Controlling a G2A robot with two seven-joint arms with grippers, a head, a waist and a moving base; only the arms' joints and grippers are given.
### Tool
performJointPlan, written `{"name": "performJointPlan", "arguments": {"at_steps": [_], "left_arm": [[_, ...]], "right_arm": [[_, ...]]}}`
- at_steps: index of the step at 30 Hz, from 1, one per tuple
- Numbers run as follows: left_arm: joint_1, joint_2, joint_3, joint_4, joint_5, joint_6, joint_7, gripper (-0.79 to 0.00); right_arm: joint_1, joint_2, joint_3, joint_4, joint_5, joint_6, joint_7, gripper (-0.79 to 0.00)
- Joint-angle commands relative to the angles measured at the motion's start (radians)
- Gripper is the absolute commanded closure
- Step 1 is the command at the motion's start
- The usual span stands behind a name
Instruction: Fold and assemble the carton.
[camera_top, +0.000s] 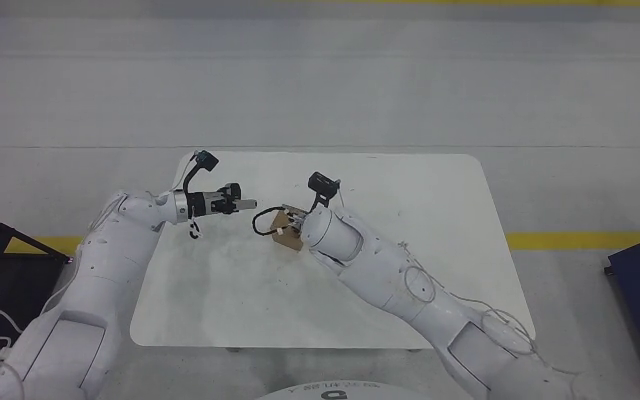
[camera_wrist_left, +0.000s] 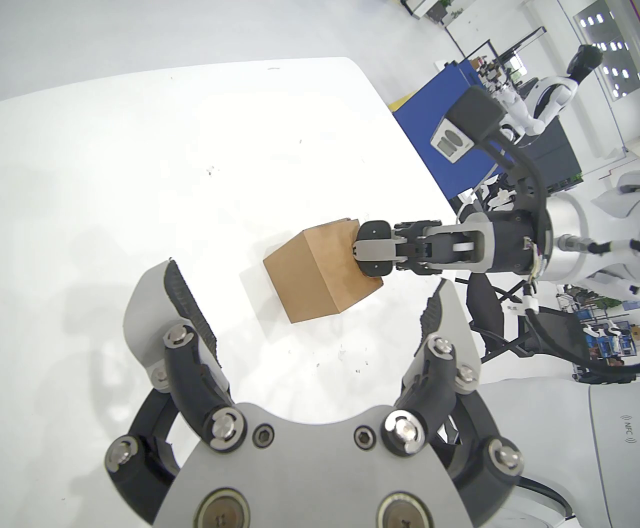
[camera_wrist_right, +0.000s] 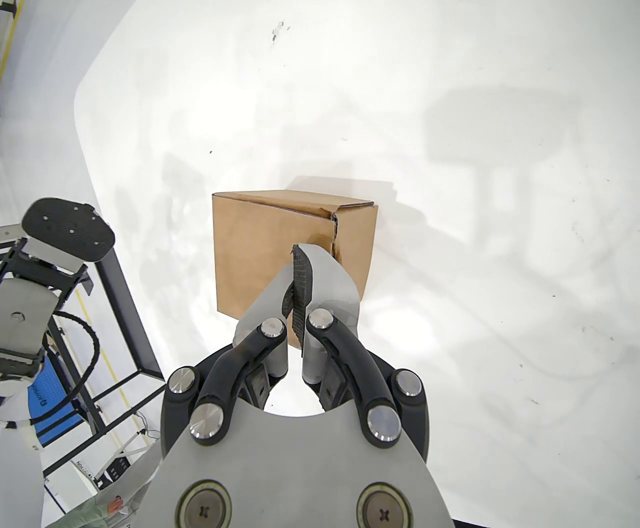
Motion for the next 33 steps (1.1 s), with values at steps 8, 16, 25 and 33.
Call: {"name": "performJointPlan", "arguments": {"at_steps": [8, 16, 25, 33], "left_arm": [[0.004, 0.0, 0.001, -0.005, 0.011, 0.017, 0.01, -0.785], [0.08, -0.001, 0.067, -0.26, 0.398, 0.546, 0.206, 0.0], [0.148, -0.014, 0.161, -0.534, 0.525, 0.809, 0.023, 0.0], [0.165, -0.02, 0.172, -0.59, 0.539, 0.842, 0.004, 0.0]], "right_arm": [[-0.247, 0.079, 0.197, -0.272, -0.065, -0.12, -0.035, 0.0], [-0.27, 0.098, 0.246, -0.221, -0.088, -0.137, 0.033, 0.0], [-0.202, 0.072, 0.201, -0.116, -0.043, -0.166, 0.027, 0.0], [-0.254, 0.085, 0.277, -0.147, -0.014, -0.214, 0.005, 0.0]]}}
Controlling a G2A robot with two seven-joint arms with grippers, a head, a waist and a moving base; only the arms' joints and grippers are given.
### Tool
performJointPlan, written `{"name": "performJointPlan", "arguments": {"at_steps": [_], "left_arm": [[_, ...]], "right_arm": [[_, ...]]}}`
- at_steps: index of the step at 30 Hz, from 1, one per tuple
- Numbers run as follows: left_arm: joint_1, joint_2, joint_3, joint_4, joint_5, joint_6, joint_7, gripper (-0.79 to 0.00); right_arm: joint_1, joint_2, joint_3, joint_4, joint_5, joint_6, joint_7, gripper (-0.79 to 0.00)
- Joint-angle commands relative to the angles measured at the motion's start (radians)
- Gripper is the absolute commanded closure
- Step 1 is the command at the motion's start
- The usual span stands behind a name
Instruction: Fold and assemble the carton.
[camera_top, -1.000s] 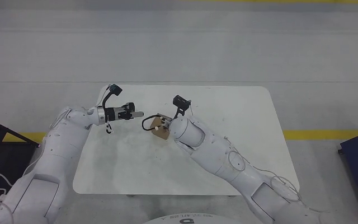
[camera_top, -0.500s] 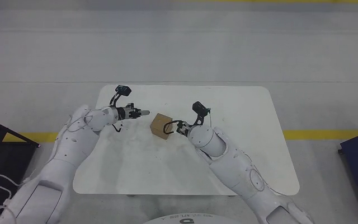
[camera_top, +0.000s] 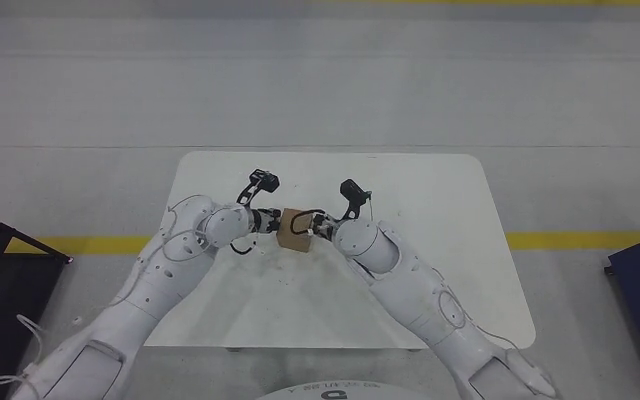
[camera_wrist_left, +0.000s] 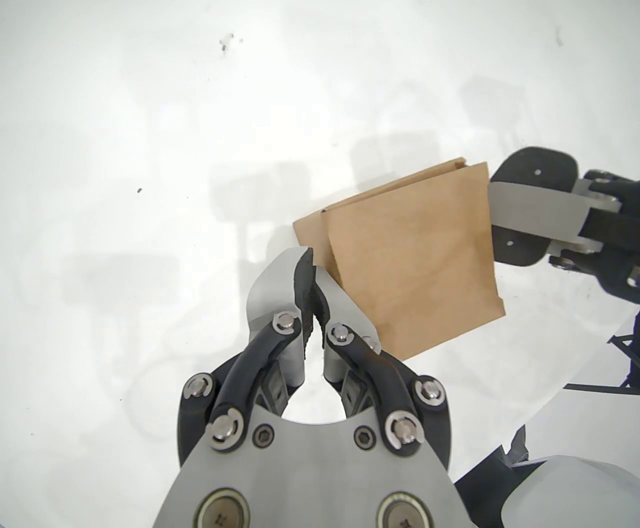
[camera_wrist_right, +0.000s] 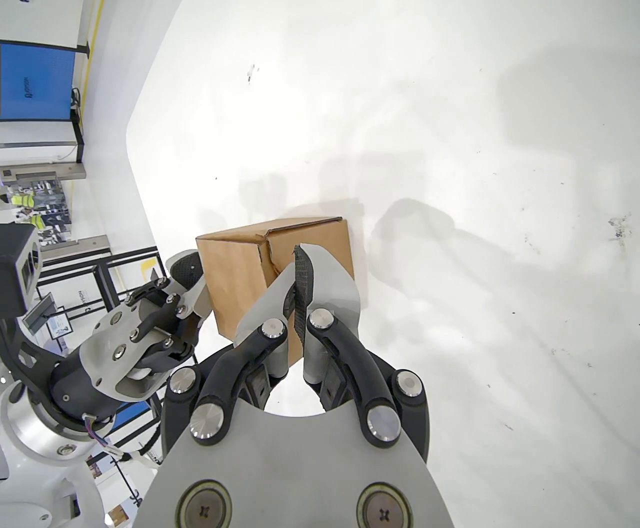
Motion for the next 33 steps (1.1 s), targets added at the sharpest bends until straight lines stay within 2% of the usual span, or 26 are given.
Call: {"name": "performJointPlan", "arguments": {"at_steps": [1, 5, 8, 9, 10, 11, 12, 13, 14, 15, 16, 17, 18, 19, 20, 22, 23, 26, 30, 33], "left_arm": [[0.01, 0.005, -0.019, -0.005, -0.001, -0.001, 0.01, 0.0], [0.046, 0.021, -0.07, -0.034, -0.011, -0.023, 0.035, 0.0], [0.099, 0.04, -0.136, -0.085, -0.039, -0.071, 0.085, 0.0], [0.123, 0.048, -0.166, -0.108, -0.048, -0.091, 0.11, -0.077], [0.149, 0.057, -0.199, -0.135, -0.056, -0.115, 0.136, -0.243], [0.178, 0.066, -0.236, -0.161, -0.073, -0.148, 0.162, -0.342], [0.21, 0.075, -0.275, -0.189, -0.094, -0.184, 0.191, -0.499], [0.245, 0.084, -0.317, -0.217, -0.12, -0.222, 0.223, -0.739], [0.279, 0.093, -0.363, -0.238, -0.151, -0.256, 0.251, -0.785], [0.279, 0.093, -0.363, -0.238, -0.151, -0.256, 0.251, -0.785], [0.279, 0.093, -0.363, -0.238, -0.151, -0.256, 0.251, -0.785], [0.279, 0.093, -0.363, -0.238, -0.151, -0.256, 0.251, -0.785], [0.279, 0.093, -0.363, -0.238, -0.151, -0.256, 0.251, -0.785], [0.284, 0.094, -0.381, -0.24, -0.155, -0.262, 0.255, -0.395], [0.28, 0.093, -0.368, -0.239, -0.152, -0.257, 0.252, -0.467], [0.279, 0.093, -0.362, -0.238, -0.15, -0.256, 0.251, -0.557], [0.279, 0.093, -0.362, -0.238, -0.151, -0.256, 0.251, -0.618], [0.279, 0.093, -0.363, -0.238, -0.151, -0.256, 0.251, -0.718], [0.279, 0.093, -0.363, -0.238, -0.151, -0.256, 0.251, -0.779], [0.279, 0.093, -0.363, -0.238, -0.151, -0.256, 0.251, -0.785]], "right_arm": [[-0.032, 0.009, 0.039, -0.026, 0.006, -0.022, -0.003, 0.0], [-0.122, 0.034, 0.136, -0.113, 0.015, -0.086, 0.008, 0.0], [-0.205, 0.052, 0.215, -0.205, 0.029, -0.179, 0.025, 0.0], [-0.237, 0.058, 0.244, -0.24, 0.042, -0.226, 0.026, 0.0], [-0.269, 0.063, 0.274, -0.273, 0.057, -0.283, 0.029, 0.0], [-0.303, 0.068, 0.305, -0.302, 0.07, -0.34, 0.024, 0.0], [-0.337, 0.073, 0.333, -0.327, 0.079, -0.387, 0.016, 0.0], [-0.367, 0.076, 0.359, -0.353, 0.085, -0.428, 0.004, 0.0], [-0.395, 0.079, 0.382, -0.376, 0.095, -0.46, -0.006, -0.025], [-0.419, 0.082, 0.405, -0.396, 0.111, -0.478, -0.006, -0.163], [-0.438, 0.085, 0.428, -0.413, 0.123, -0.484, 0.004, -0.379], [-0.452, 0.088, 0.453, -0.427, 0.133, -0.479, 0.018, -0.785], [-0.455, 0.089, 0.462, -0.432, 0.136, -0.476, 0.023, -0.785], [-0.45, 0.088, 0.448, -0.426, 0.131, -0.483, 0.014, -0.049], [-0.457, 0.089, 0.465, -0.433, 0.137, -0.478, 0.022, -0.128], [-0.456, 0.09, 0.465, -0.433, 0.138, -0.475, 0.024, -0.232], [-0.456, 0.089, 0.463, -0.432, 0.137, -0.475, 0.024, -0.33], [-0.455, 0.089, 0.462, -0.432, 0.136, -0.475, 0.023, -0.501], [-0.455, 0.089, 0.462, -0.432, 0.136, -0.476, 0.023, -0.67], [-0.455, 0.089, 0.462, -0.432, 0.136, -0.476, 0.023, -0.751]]}}
